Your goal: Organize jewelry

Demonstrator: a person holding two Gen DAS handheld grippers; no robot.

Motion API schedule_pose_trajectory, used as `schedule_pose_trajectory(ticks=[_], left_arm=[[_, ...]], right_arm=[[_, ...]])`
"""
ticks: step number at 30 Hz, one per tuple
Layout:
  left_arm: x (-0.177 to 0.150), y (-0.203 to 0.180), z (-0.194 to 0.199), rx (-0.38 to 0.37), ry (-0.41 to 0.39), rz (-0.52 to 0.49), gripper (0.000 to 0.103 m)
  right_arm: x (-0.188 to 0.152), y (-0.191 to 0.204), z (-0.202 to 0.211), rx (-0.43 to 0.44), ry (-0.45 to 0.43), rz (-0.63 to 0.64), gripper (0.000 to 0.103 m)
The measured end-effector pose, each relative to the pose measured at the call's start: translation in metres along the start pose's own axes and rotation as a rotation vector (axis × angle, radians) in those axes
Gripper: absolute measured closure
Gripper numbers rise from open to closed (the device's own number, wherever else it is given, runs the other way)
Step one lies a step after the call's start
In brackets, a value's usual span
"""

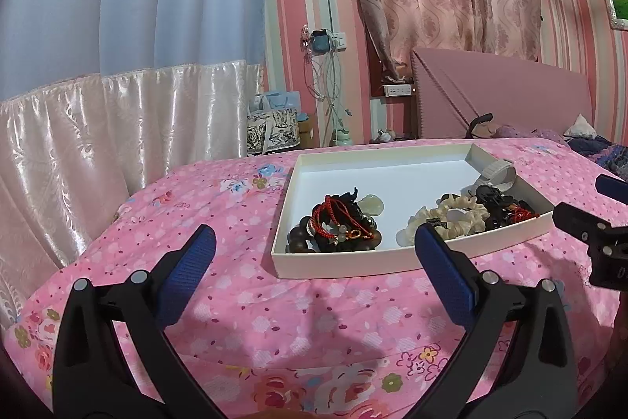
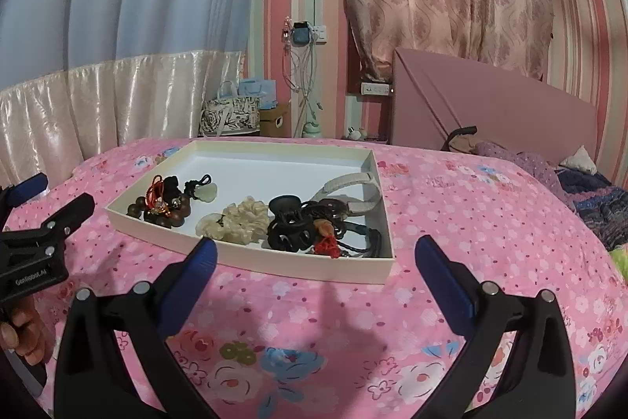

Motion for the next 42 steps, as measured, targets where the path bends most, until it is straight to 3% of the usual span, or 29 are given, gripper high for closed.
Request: schedule_pose_trajectory(ticks=[12, 42], left_arm=[[-0.0001, 0.0088, -0.0009, 0.015, 0.002, 0.039, 0.003], [0.0002, 0.0077, 0.0010, 0.015, -0.002, 0.027, 0.003]], right_arm=[[-0.0006, -0.0009, -0.0015, 0.014, 0.014, -0.029, 0.002], [0.0004, -0.0086, -0.0002, -0.002, 0.005, -0.046, 0.002]])
Point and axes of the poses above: each gripper's, at about its wrist camera, not at the fingertips, and z roughly against the way its jaws point, y to its left, x to its top, the point moved 9 cm from there along -z, roughly the way its jaws point, and after that the axes turned 10 degrees about -y, right-handed, at the moved point
